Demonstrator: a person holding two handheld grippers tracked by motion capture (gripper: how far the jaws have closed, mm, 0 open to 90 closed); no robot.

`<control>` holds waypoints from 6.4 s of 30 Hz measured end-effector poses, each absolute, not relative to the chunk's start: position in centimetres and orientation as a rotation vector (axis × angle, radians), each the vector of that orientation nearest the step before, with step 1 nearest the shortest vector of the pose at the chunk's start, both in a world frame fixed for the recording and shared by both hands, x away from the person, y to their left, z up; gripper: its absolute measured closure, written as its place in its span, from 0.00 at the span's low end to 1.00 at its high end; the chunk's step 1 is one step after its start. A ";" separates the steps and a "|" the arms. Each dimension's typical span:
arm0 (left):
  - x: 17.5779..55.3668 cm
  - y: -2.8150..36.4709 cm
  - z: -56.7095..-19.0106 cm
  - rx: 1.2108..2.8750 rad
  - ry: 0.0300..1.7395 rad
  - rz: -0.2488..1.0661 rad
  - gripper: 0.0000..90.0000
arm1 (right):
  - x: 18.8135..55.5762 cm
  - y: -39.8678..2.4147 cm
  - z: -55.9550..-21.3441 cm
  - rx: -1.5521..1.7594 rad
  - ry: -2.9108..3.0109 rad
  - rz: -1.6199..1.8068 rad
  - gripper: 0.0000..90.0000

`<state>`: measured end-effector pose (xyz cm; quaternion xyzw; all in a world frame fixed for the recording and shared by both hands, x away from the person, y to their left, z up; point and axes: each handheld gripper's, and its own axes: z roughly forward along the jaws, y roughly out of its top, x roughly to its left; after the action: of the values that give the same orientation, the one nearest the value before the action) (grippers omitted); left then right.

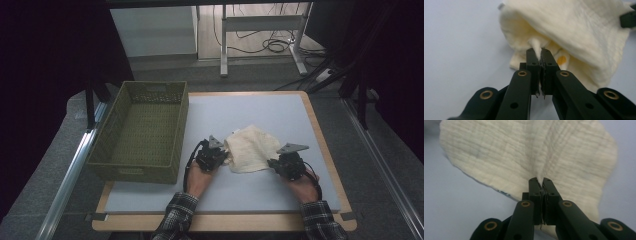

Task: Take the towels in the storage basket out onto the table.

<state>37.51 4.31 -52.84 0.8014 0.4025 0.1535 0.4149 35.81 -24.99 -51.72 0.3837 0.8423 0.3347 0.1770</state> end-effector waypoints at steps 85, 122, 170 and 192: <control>27.5 7.9 -51.0 1.967 0.953 0.214 0.53 | 29.2 -31.0 -48.8 1.113 2.362 1.044 0.77; 36.5 5.8 -50.4 1.957 1.150 0.456 0.41 | 35.9 -28.9 -46.6 1.131 2.253 0.942 0.67; 38.1 4.4 -49.9 1.970 1.148 0.558 0.31 | 40.8 -29.3 -47.5 1.216 2.136 0.932 0.59; 29.1 6.9 -53.8 2.097 1.129 0.443 0.83 | 37.2 -29.8 -50.5 1.226 2.247 0.953 0.59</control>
<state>29.08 6.92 -53.76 0.8104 0.4363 0.1712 0.3516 37.23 -29.82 -50.49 0.4393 0.8055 0.3418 0.2036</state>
